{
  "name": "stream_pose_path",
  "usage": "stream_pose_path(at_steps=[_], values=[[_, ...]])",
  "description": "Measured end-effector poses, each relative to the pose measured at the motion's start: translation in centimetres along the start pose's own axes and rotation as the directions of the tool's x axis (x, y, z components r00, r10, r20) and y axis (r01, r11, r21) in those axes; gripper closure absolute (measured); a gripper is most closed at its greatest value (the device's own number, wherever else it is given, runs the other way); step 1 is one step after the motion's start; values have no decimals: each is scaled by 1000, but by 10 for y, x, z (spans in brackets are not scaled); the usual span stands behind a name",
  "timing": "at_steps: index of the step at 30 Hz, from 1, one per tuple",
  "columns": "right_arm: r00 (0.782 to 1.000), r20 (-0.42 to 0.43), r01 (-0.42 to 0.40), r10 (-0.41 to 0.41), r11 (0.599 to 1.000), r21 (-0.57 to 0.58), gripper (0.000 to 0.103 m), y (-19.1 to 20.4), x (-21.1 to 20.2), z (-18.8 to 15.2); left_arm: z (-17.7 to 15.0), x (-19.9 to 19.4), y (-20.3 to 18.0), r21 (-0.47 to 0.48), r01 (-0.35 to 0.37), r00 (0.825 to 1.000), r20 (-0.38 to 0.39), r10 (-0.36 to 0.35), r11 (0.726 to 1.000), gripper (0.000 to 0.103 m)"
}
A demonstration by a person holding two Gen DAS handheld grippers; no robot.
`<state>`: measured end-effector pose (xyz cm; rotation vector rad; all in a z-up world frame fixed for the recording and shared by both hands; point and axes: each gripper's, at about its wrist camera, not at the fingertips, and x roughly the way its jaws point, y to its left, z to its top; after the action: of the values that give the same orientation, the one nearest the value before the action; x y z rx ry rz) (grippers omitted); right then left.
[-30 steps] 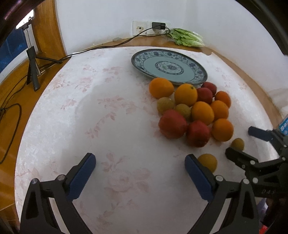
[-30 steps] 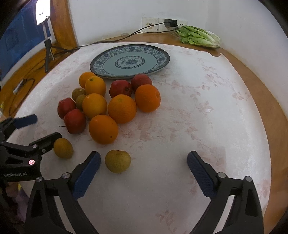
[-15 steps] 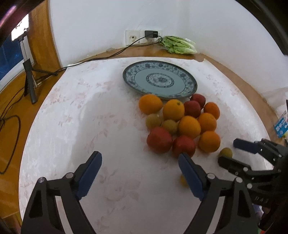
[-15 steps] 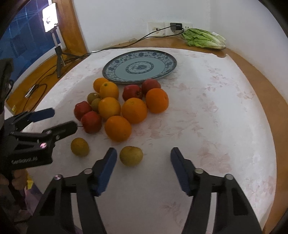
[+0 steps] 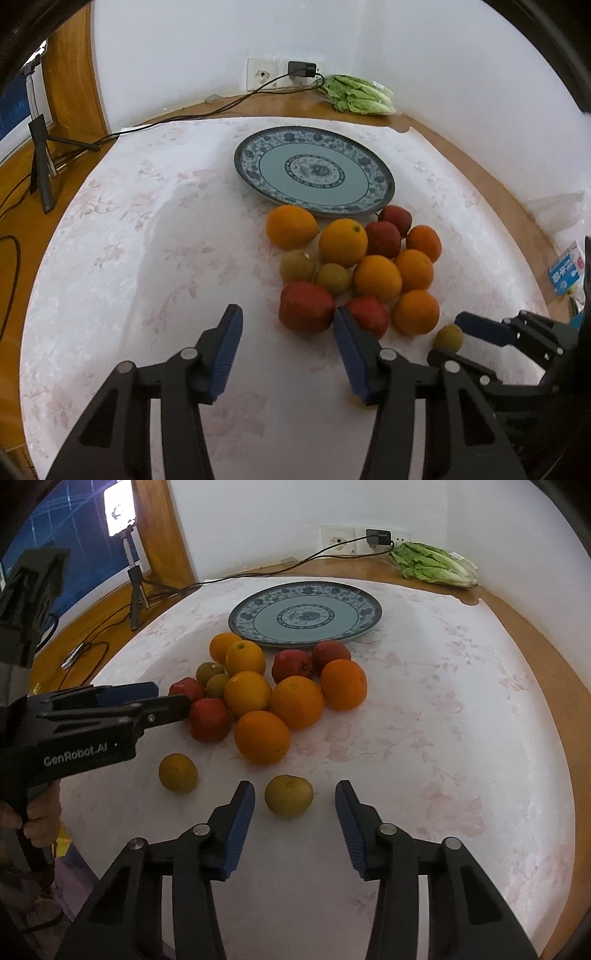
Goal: Organize fruits
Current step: 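Grasp the red apple with the left tool while the right tool grasps the yellow pear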
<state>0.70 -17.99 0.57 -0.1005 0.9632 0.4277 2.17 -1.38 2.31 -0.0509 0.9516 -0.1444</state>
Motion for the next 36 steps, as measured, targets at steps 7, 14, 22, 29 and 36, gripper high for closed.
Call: stream_pose_path(at_steps=[7,14,22,29,36], values=[[1000,-5,3,-3,1000,3,61,-2,0,1,2,5,1,-8,30,1000,6,-30,1000,55],[1000,-3,2,-2,1000,3,61,-2,0,1,-1,4,-3,11,45,999,7,-45,999,66],[1000,2,0,0,1000,9,61,-1,1,1,-2,2,-1,-4,47,999,8,-47,999,67],[1000,10,-4,4,1000,13,76,-3,1,1,-3,-4,3,-12,46,999,16,-46,999,67],[1000,2,-20,20,999,30,76,-7,0,4,2,-12,1,-9,65,998,12,-65,998,67]])
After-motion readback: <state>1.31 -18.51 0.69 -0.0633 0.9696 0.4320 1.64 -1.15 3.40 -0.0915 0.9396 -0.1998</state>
